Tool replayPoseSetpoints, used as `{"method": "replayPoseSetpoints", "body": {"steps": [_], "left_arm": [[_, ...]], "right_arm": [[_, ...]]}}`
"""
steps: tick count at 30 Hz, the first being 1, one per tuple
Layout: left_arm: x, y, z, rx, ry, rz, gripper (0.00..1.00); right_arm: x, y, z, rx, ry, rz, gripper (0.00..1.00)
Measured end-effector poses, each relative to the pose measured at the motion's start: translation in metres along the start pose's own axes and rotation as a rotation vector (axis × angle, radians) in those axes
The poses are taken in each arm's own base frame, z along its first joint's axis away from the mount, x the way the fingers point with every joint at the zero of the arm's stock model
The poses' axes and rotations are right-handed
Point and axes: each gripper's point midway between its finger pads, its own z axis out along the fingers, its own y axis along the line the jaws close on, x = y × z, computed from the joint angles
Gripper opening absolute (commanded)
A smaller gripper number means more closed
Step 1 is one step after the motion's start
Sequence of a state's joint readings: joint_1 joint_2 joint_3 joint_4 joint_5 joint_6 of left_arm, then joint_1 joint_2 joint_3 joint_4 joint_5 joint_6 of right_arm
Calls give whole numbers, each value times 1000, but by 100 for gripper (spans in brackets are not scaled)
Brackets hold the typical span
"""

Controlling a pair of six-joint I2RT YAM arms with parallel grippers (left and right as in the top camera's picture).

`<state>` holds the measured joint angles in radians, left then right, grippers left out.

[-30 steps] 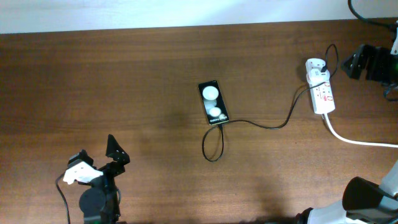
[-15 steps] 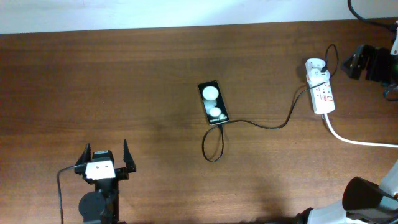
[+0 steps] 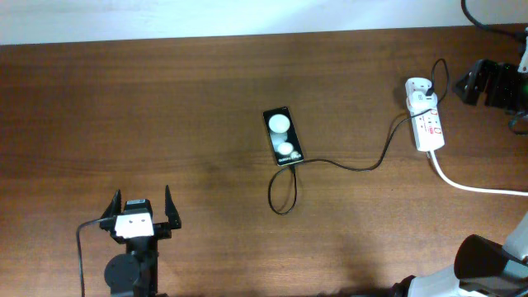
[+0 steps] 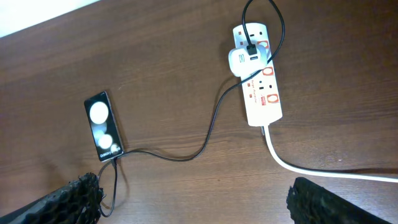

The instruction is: Plug charger to phone and switch on socket

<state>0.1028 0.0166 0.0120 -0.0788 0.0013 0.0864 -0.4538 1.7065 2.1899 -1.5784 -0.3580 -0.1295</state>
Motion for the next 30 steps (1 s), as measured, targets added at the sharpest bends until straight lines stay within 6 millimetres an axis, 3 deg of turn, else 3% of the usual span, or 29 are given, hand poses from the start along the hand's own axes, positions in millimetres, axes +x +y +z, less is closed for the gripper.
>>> {"method": "replayPoseSetpoints", "body": {"steps": [13,15,17,19,23,25,27,30], "left_arm": [[0,0,0,0,0,0,99],[0,0,0,0,0,0,99],[0,0,0,1,-2,0,99],[0,-1,0,3,-2,0,99],[-1,-2,0,10,-3,0,99],[-1,-2,0,10,-3,0,99],[-1,-2,0,10,-4,0,99],[-1,-2,0,10,-5,0,99]], "right_arm": [[0,0,0,0,0,0,99],[-14,-2,0,7,-55,-20,99],[-24,-4,13,6,-87,-43,99],[-32,-1,40,-2,-155,-95,99],[-7,30,99,-62,-244,-221,99],[8,54,114,-100,-362,-315,99],[25,75,113,-135,-472,-387,99],[38,95,87,-166,-680,-471,99]]}}
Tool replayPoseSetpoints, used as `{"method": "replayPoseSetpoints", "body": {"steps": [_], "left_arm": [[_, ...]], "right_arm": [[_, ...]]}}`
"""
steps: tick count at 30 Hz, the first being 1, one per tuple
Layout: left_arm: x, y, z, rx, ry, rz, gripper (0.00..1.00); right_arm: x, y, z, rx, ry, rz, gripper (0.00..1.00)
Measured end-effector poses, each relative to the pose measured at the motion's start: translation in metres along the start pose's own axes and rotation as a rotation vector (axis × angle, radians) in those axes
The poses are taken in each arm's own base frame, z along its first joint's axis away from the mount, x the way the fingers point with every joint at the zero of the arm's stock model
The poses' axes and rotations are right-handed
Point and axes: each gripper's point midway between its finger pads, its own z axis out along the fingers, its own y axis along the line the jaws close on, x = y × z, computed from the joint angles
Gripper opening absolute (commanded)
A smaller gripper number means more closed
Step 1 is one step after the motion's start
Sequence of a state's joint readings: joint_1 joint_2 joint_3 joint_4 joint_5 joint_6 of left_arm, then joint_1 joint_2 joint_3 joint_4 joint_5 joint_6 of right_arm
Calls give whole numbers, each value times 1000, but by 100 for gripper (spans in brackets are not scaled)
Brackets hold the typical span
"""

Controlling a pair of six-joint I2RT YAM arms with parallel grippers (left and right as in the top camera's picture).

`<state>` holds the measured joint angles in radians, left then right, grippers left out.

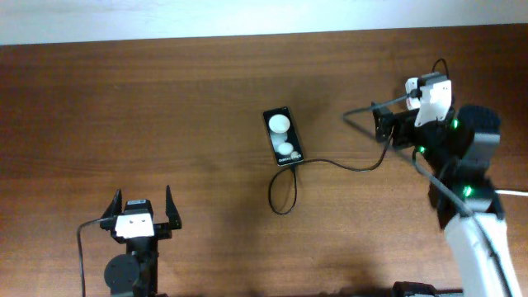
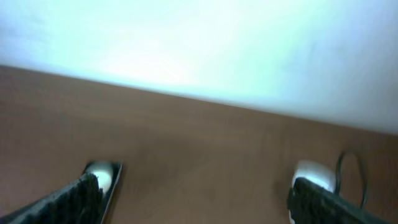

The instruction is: Plug charger to phone and switch on socket

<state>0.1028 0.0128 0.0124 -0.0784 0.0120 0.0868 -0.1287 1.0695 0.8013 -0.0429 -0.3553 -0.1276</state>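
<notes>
The black phone (image 1: 283,136) lies flat mid-table, and it shows blurred at the lower left of the right wrist view (image 2: 104,177). The black charger cable (image 1: 346,165) leaves the phone's near end, loops, and runs right toward the socket strip. My right arm covers most of the strip; only a white end with the charger (image 1: 411,85) shows, blurred in the wrist view (image 2: 313,173). My right gripper (image 1: 383,124) (image 2: 193,190) hovers just left of it, fingers wide apart, holding nothing. My left gripper (image 1: 142,205) rests open at the front left.
A white wall borders the table's far edge (image 1: 247,40). The strip's white mains lead (image 1: 516,192) runs off to the right. Bare wood lies between the phone and my left arm.
My right arm has moved in from the far right edge and now sits over the socket strip, its camera tilted toward the wall. Phone, cable and left arm are unmoved.
</notes>
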Motion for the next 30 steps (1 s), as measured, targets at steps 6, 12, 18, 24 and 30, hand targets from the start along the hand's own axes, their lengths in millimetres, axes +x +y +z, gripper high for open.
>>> {"method": "replayPoseSetpoints", "body": {"steps": [6,12,18,24,30], "left_arm": [[0,0,0,0,-1,0,99],[0,0,0,1,-1,0,99],[0,0,0,0,-2,0,99],[0,0,0,0,-2,0,99],[0,0,0,0,-2,0,99]], "right_arm": [[31,39,-67,9,-346,-110,99],[89,52,-87,10,-388,-103,99],[141,46,-81,52,-188,-22,98],[134,40,-89,98,-233,-33,99],[134,40,-89,98,-233,-33,99]]}}
